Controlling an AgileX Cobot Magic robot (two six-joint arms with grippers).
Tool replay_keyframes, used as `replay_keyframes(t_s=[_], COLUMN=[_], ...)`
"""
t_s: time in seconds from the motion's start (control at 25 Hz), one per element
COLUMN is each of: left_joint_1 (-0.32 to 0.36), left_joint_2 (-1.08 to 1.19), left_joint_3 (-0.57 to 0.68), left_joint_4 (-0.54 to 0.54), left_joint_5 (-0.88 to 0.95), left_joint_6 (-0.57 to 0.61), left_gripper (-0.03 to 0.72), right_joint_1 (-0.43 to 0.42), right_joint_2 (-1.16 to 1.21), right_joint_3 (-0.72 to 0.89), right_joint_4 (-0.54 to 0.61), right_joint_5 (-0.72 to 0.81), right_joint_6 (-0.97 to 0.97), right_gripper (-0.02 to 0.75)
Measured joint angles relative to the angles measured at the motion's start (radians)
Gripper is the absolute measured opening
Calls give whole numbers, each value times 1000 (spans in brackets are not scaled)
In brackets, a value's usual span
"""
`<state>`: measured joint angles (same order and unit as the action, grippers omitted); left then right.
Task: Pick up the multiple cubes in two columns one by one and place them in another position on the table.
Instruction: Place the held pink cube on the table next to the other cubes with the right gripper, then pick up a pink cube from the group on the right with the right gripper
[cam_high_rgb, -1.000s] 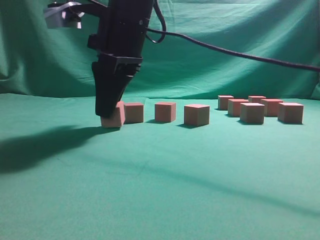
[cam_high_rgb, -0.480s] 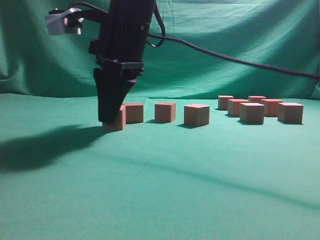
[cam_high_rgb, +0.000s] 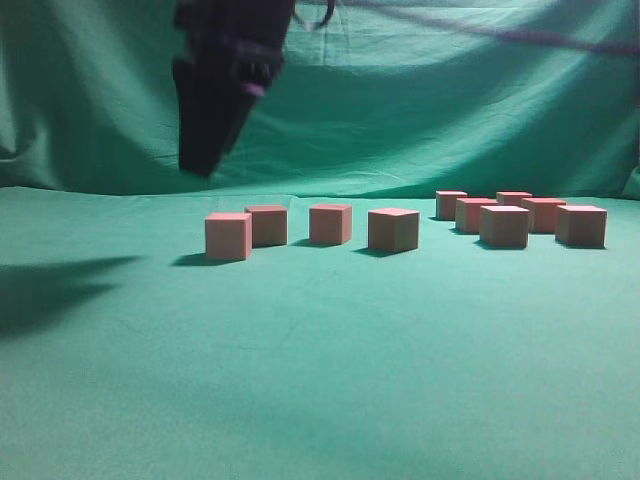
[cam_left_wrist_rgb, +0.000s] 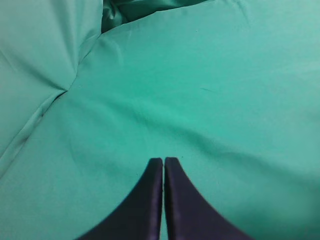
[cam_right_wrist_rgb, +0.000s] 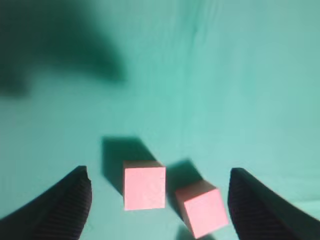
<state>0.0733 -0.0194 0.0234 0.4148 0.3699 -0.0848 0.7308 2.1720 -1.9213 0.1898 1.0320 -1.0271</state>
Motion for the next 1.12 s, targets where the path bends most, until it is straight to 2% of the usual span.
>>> replay_keyframes(t_s=[0.16,0.32,0.44,0.56,0.68,0.76,0.96,1.12], left_joint_1=[0,0,0,0,0,0,0,0], left_joint_2=[0,0,0,0,0,0,0,0], left_joint_3=[0,0,0,0,0,0,0,0], left_joint_4=[0,0,0,0,0,0,0,0], left_joint_5=[0,0,0,0,0,0,0,0], left_joint_6=[0,0,0,0,0,0,0,0], left_gripper=[0,0,0,0,0,0,0,0], right_joint_1=[0,0,0,-25,-103,-188,-377,-430], right_joint_2=[-120,-256,-342,-409,-461,-484,-483,-446], right_joint_3=[0,0,0,19,83,139,341,469], right_joint_4=[61,66,-11,-162,-303,-325,-262,-193], right_joint_5=[23,104,196,216,218,218,212,57], right_joint_6=[102,349,542,751,917,1008,1110,1122], right_gripper=[517,517,517,517,517,517,517,517])
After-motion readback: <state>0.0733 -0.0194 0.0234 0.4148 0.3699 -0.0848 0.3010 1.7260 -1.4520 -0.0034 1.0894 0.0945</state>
